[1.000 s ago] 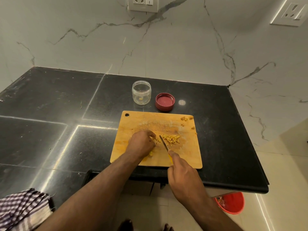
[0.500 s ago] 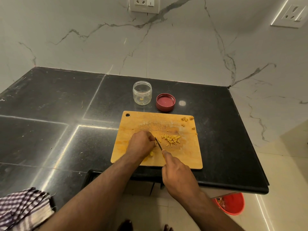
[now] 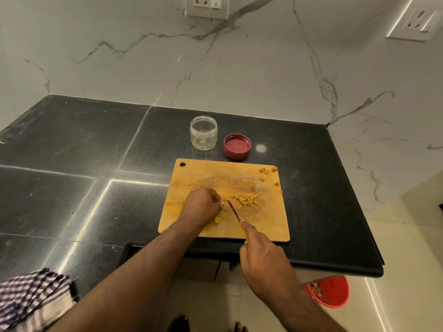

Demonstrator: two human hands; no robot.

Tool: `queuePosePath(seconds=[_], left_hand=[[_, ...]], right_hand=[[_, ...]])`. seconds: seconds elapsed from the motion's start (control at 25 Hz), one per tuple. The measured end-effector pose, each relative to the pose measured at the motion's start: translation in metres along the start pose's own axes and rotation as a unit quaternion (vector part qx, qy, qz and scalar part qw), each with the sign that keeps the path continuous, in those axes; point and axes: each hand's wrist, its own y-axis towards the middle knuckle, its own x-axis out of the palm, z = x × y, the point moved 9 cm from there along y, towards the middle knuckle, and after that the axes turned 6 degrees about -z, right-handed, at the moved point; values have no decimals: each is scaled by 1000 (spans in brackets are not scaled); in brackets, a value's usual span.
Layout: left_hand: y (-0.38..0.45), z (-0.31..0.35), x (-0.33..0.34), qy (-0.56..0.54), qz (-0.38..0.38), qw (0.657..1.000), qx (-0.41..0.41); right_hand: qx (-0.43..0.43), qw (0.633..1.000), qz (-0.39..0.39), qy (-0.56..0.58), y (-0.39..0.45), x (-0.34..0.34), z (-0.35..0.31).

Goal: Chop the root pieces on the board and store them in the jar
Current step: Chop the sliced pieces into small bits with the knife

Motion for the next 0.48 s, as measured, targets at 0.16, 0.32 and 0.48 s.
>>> queuePosePath(seconds=[0.16,0.32,0.48], left_hand=[[-1,2,-2,9,14,1000,-1],[0,1,-1,4,10,1000,-4],[2,0,-1,3,8,1000,-5]], right_hand=[[-9,1000,-5,-13,13,5,-3],[-13,999,-21,-22,25,13,-5],[-11,998,-33,-51,28,17,-6]])
